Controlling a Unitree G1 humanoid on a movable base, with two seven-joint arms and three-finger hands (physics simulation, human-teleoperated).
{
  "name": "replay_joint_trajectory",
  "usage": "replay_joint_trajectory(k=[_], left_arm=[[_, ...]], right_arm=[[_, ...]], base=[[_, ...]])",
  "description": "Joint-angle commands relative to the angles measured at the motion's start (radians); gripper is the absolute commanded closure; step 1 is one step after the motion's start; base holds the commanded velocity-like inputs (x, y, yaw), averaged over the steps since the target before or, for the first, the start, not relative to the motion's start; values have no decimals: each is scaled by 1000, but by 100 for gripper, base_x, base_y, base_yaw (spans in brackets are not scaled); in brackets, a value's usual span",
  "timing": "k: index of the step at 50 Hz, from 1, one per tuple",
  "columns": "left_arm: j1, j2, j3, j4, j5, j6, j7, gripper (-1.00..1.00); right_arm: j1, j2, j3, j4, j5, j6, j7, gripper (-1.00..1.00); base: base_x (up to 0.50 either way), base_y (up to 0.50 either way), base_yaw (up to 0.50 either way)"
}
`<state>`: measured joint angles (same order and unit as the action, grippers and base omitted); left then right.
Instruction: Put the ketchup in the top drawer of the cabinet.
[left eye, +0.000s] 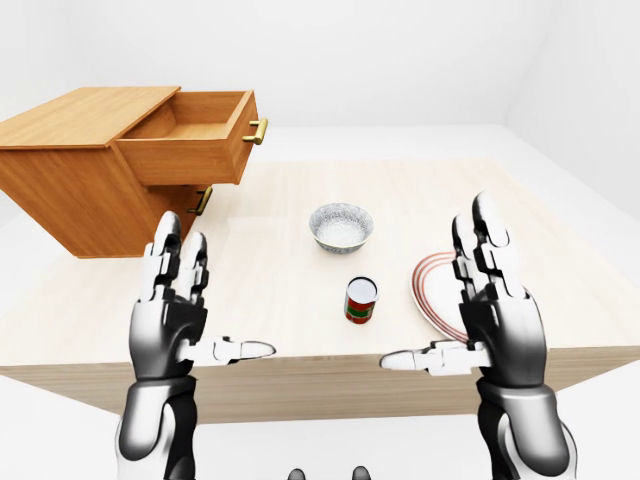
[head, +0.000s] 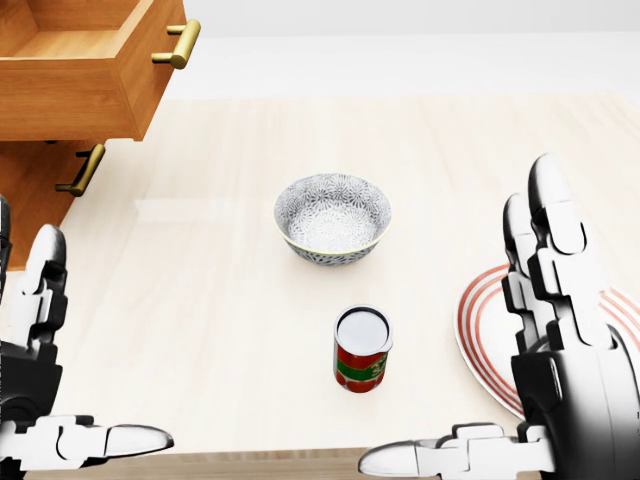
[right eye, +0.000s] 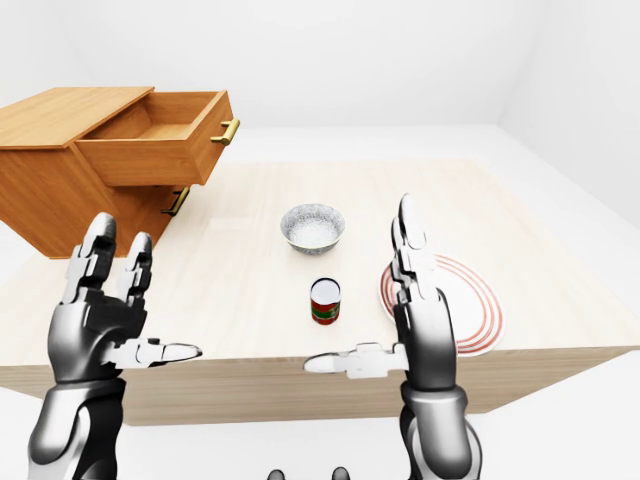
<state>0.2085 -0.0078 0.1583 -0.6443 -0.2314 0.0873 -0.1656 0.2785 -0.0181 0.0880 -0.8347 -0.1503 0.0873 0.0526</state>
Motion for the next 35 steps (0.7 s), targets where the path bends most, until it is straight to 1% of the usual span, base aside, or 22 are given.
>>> replay_joint_trajectory(k=[1,4,5,7,8,15,22,35], left_arm=[[23,-11,64,-118,-60,0,-15,-100],[20,-16,88,-123,-79,0,-17,-100],[15,-22,99,-123,-85,0,-7,-100],[3,-17,123,-139,-118,0,5,-100],[2,-16,126,-144,-122,0,5,-100],[10,-20,116,-150,-111,0,-1,-100],[5,-18,128,-162,-124,0,2,-100],[12,-22,122,-167,-116,0,-2,-100]], right_arm=[[26,-4,35,-126,-37,0,-18,-100],[28,-5,32,-127,-29,0,-26,-100],[31,-1,24,-130,-13,0,-27,-99],[39,0,11,-131,0,0,-30,-100],[41,2,7,-134,7,0,-30,-100],[36,6,-1,-118,18,0,-31,-100],[32,4,-2,-112,20,0,-29,-100],[33,2,1,-111,11,0,-25,-100]], base=[[0,0,0],[11,0,0],[26,0,0],[36,0,0],[50,0,0],[50,0,0],[50,0,0],[50,0,0]])
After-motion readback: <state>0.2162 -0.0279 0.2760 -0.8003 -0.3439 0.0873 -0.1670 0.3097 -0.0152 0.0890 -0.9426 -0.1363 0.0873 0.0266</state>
